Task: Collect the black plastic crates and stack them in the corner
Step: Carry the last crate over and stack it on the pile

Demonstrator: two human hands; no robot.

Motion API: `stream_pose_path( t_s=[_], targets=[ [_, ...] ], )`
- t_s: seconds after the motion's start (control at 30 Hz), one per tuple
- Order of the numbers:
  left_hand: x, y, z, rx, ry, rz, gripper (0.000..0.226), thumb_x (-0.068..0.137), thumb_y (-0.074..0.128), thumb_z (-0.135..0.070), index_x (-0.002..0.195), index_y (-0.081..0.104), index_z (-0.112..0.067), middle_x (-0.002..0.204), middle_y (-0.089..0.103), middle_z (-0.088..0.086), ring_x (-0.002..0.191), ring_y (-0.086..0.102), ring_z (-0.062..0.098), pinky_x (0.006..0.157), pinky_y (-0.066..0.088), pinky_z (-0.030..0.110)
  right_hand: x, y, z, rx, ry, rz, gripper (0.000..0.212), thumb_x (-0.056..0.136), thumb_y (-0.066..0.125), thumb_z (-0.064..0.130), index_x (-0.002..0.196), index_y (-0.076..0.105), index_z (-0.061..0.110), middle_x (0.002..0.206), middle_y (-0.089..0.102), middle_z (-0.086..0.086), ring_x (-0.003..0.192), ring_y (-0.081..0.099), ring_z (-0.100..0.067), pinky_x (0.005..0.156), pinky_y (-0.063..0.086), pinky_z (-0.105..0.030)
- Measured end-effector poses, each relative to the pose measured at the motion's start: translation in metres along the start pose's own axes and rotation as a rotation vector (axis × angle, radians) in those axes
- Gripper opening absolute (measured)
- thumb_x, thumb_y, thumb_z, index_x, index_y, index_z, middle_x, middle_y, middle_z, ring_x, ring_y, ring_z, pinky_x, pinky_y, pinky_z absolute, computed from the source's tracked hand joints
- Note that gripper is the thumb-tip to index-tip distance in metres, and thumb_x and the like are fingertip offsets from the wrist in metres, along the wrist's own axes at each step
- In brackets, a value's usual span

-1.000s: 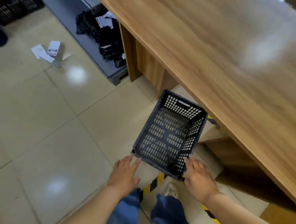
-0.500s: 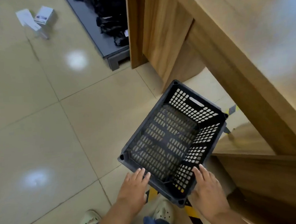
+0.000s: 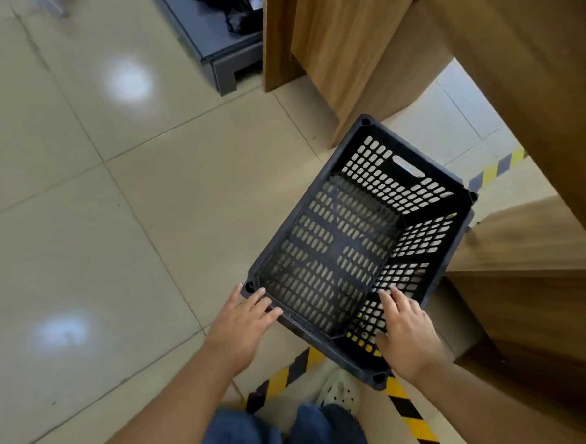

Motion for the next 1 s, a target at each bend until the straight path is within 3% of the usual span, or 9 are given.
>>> stream_pose_path(
  t_s=[0.2,0.4,0.53,0.67,0.73,0.8,0.9,1.0],
  targets=[
    [-0.041,0.004,0.072,0.063,-0.023,0.049,0.070,0.089,0.028,0.005,0.151,0.012,-0.022,0.160,0.009,0.002,0.147,-0.005,0.015,0.106,-0.028,0.036,0.009,0.004,0.032,0.006,-0.023,0.005,0.070,0.092,0.047,0.031,0.150,0.010,0.017,0.158,0.011,-0.006,0.144,0.012,-0.024,0.117,0.014,-0.035],
    [-0.067,-0.007,0.160,0.331,-0.148,0.217,0.063,0.093,0.026,-0.001,0.151,0.005,-0.014,0.161,-0.003,0.007,0.147,-0.008,0.017,0.115,-0.012,0.038,0.021,0.002,0.059,-0.009,-0.049,0.012,0.071,0.093,0.045,0.033,0.151,0.007,0.018,0.159,0.008,-0.005,0.145,0.009,-0.024,0.117,0.014,-0.035],
    [-0.075,-0.015,0.210,0.485,-0.334,0.355,0.058,0.098,0.018,-0.014,0.151,-0.006,-0.014,0.159,-0.014,0.004,0.146,-0.014,0.019,0.118,-0.007,0.041,0.036,-0.004,0.078,-0.010,-0.066,-0.003,0.071,0.092,0.047,0.030,0.150,0.010,0.017,0.158,0.011,-0.007,0.144,0.011,-0.026,0.116,0.017,-0.036],
    [-0.088,-0.006,0.228,0.418,-0.532,0.392,0.061,0.098,0.019,-0.020,0.148,-0.015,-0.010,0.158,-0.021,0.005,0.145,-0.018,0.022,0.117,-0.008,0.043,0.057,-0.021,0.093,0.093,-0.049,-0.038,0.071,0.089,0.053,0.025,0.149,0.016,0.015,0.156,0.017,-0.007,0.142,0.016,-0.027,0.114,0.023,-0.038],
    [-0.094,0.006,0.226,0.286,-0.638,0.297,0.064,0.098,0.023,-0.020,0.148,-0.016,-0.009,0.158,-0.020,0.006,0.146,-0.016,0.022,0.117,-0.005,0.042,0.072,-0.030,0.094,0.111,-0.040,-0.051,0.072,0.088,0.055,0.026,0.149,0.017,0.015,0.156,0.018,-0.007,0.141,0.019,-0.028,0.113,0.026,-0.041],
    [-0.102,0.017,0.216,0.006,-0.774,0.104,0.066,0.097,0.026,-0.018,0.148,-0.015,-0.010,0.159,-0.015,0.008,0.148,-0.006,0.023,0.119,0.004,0.039,0.086,-0.039,0.094,0.087,-0.043,-0.056,0.073,0.087,0.055,0.027,0.148,0.018,0.016,0.155,0.020,-0.007,0.139,0.022,-0.028,0.112,0.028,-0.042],
    [-0.109,0.028,0.193,-0.680,-1.001,-0.274,0.057,0.099,0.032,-0.019,0.149,0.008,-0.010,0.158,0.013,0.013,0.139,0.031,0.033,0.111,0.029,0.044,0.104,-0.055,0.095,0.045,-0.037,-0.077,0.072,0.085,0.057,0.025,0.146,0.019,0.016,0.151,0.024,-0.007,0.133,0.027,-0.029,0.108,0.031,-0.043],
    [-0.099,0.046,0.180,-1.476,-1.220,-0.567,0.046,0.098,0.037,-0.030,0.140,0.030,-0.014,0.141,0.044,0.016,0.124,0.047,0.040,0.105,0.036,0.050,0.123,-0.061,0.095,0.020,-0.017,-0.072,0.075,0.085,0.057,0.024,0.147,0.015,0.015,0.153,0.019,-0.007,0.134,0.026,-0.031,0.108,0.030,-0.045]
  ],
)
Point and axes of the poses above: each hand's wrist, its own x-axis towards the middle knuckle, its own y-axis out of the palm, z = x × y, the point moved 5 cm from there along x, towards the middle knuckle
